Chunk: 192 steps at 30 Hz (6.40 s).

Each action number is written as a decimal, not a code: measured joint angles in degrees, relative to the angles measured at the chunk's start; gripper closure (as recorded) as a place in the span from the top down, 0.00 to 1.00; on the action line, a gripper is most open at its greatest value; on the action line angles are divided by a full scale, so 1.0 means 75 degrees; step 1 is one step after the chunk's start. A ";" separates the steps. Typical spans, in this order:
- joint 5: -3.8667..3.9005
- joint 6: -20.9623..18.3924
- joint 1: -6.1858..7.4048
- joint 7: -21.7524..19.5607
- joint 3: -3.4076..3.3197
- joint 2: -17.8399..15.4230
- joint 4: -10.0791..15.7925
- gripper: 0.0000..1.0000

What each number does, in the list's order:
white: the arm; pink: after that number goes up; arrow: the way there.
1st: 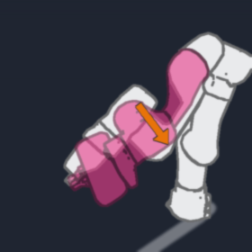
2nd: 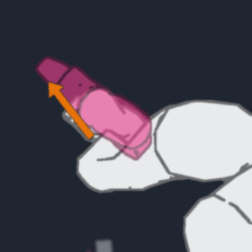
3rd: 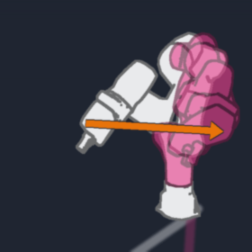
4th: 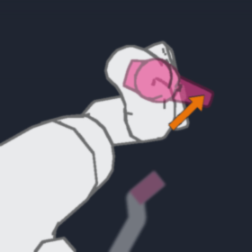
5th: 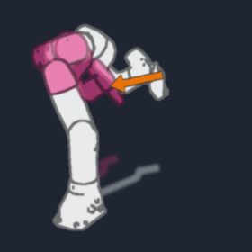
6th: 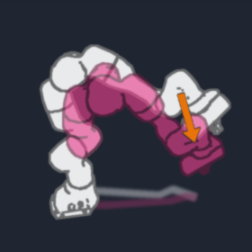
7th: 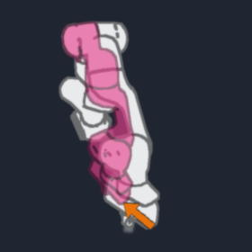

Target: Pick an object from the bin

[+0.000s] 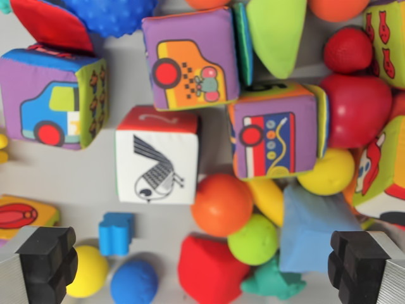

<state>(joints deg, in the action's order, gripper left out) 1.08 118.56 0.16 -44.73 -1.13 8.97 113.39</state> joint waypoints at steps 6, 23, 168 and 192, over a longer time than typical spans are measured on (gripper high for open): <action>0.0000 0.0000 0.0000 0.0000 0.0000 0.0000 0.0000 1.00; -0.0001 0.0081 0.0056 -0.0128 0.0051 0.0059 0.0019 1.00; 0.0022 0.3510 0.1483 -0.2466 0.0349 0.3277 -0.0271 0.00; -0.0008 0.2374 0.1483 -0.2448 0.0361 0.2066 -0.0198 0.00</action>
<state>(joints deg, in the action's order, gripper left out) 1.02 136.37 11.28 -63.09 1.58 24.46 111.90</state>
